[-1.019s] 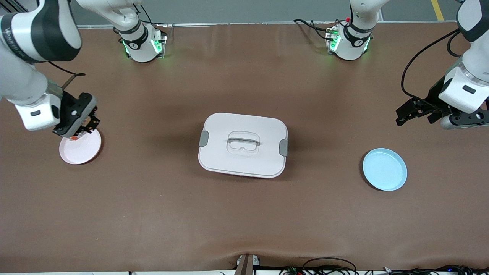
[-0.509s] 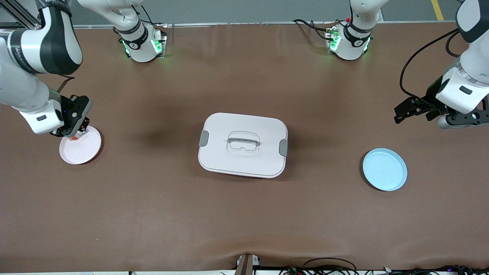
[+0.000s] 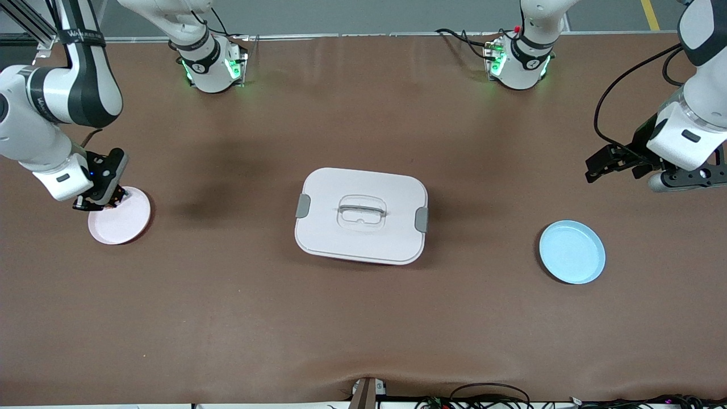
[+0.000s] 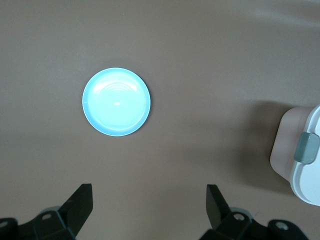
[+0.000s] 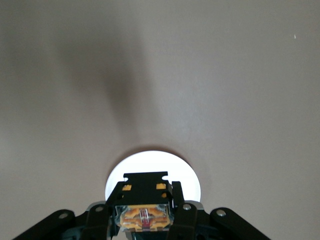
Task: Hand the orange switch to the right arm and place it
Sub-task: 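Carry the switch with the right gripper down onto the white plate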
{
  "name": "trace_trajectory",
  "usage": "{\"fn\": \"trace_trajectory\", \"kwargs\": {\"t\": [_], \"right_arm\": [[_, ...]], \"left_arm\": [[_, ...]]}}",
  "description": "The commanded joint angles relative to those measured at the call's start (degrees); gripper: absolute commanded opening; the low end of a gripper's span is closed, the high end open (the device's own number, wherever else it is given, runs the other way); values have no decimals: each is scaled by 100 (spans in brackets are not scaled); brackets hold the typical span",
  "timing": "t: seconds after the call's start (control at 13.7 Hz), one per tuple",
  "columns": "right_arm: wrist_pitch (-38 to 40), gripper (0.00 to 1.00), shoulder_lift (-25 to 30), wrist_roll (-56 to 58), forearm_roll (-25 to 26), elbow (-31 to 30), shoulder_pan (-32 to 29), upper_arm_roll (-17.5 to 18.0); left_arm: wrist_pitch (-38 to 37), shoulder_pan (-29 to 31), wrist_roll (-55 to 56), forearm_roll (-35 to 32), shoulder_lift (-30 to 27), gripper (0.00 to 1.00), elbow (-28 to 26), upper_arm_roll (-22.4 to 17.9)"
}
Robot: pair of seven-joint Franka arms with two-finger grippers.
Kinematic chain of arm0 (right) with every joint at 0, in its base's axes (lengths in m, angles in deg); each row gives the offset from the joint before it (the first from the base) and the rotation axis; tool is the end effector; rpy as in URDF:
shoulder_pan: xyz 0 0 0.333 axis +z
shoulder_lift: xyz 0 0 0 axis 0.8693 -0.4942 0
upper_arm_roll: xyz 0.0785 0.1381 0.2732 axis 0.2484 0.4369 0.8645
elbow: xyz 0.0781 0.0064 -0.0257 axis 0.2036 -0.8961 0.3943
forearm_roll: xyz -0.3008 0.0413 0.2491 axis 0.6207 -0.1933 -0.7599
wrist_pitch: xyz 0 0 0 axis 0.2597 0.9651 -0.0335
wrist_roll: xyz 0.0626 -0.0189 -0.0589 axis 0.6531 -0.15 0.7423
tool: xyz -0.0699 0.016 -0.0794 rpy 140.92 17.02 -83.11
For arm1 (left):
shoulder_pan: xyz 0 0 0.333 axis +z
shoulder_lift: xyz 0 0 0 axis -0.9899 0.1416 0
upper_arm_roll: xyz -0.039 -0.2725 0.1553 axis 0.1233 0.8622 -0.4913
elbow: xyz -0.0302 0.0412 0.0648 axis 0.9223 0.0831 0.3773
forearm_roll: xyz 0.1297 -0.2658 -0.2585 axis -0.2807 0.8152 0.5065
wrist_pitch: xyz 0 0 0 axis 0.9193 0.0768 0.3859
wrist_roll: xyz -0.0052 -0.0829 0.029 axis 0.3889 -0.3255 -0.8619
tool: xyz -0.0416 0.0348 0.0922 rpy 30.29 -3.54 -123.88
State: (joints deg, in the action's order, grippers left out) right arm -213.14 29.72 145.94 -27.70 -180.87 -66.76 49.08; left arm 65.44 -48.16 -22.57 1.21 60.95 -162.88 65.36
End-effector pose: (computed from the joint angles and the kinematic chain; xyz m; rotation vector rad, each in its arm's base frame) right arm 0.5277 -0.0862 0.3798 2.3276 1.9507 -0.0409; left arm 0.5667 -0.0594 0.5753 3.1152 0.1360 0.0849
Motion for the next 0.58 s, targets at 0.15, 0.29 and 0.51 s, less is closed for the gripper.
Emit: {"fn": "trace_trajectory", "kwargs": {"t": [0.15,0.29,0.51], "right_arm": [[-888,0,-331,503,498,-351,-539,103],[-1248,0,-621,503,709,-359,-697,103],[-1829,0,-1078,512,1105,-360,-926,103]], "left_arm": [[-245,-1405,2,-145,-55,100,29,-1204],[-245,-2469,-7,-145,-55,100,38,-2294],[-271,-3228,-16,-145,-64,100,29,-3027]]}}
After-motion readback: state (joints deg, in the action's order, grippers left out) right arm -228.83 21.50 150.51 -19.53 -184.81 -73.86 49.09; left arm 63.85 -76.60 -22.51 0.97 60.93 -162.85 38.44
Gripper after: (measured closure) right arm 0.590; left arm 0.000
